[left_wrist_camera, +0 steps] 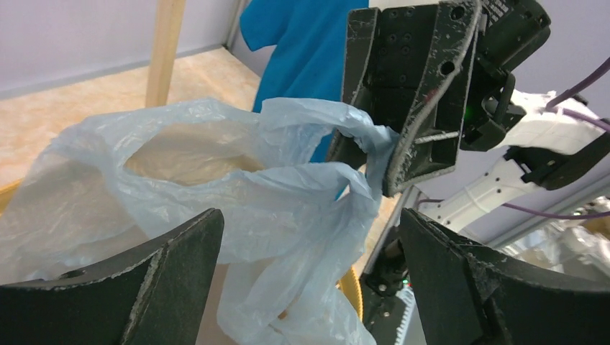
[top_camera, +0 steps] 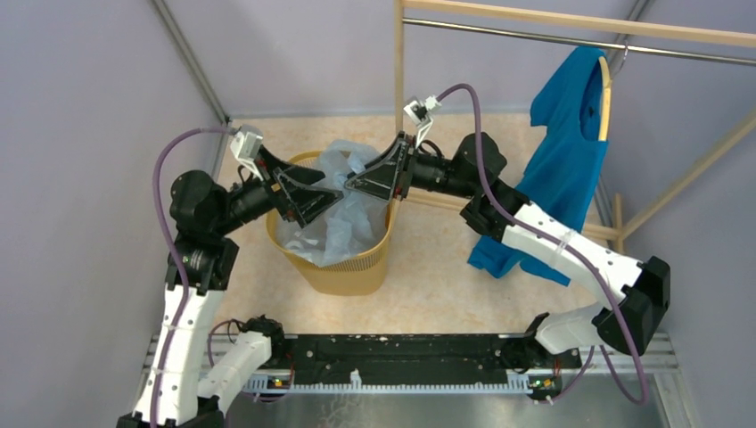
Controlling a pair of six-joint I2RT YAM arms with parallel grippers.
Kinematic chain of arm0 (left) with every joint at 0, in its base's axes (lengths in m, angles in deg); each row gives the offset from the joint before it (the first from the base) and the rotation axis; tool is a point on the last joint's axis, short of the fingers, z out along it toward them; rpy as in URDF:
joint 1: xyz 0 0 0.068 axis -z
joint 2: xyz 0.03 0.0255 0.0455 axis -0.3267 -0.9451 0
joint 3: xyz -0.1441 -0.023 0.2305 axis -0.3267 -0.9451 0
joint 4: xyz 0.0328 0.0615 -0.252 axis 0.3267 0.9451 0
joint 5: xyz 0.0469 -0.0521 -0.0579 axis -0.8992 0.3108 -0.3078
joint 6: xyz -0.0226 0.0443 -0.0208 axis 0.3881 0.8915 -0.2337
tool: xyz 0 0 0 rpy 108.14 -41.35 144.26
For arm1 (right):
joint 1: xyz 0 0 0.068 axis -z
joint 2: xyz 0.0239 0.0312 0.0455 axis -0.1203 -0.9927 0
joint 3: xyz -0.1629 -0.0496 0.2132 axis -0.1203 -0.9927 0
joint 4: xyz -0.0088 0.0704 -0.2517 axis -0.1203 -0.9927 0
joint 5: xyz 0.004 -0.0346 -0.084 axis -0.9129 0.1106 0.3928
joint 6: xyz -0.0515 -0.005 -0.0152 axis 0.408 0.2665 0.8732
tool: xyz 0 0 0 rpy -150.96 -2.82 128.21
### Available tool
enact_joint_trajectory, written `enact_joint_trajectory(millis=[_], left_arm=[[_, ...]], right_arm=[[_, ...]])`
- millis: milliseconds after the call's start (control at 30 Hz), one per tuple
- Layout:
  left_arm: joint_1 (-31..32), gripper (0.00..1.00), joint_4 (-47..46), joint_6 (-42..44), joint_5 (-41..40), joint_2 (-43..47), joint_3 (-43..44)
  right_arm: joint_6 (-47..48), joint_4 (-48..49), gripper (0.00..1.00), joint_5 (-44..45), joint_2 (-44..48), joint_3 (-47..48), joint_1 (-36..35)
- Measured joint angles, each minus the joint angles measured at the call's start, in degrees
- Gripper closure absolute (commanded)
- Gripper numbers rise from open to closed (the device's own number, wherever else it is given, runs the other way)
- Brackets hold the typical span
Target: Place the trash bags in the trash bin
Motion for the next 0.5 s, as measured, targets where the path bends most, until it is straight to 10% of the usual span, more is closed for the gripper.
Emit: enact_joint_trajectory(millis=[267,500], left_arm=[[0.04,0.21,-6.21,-7.8,3.8,-3.13,-2.43],[0.04,0.16,-12.52,-13.62,4.17,-3.13,-3.63]], right_arm=[[0.39,0.26,0.72,0.9,1.79,-0.92,0.0],[0.17,1.31,0.85,0.87,2.29,-2.6,0.0]])
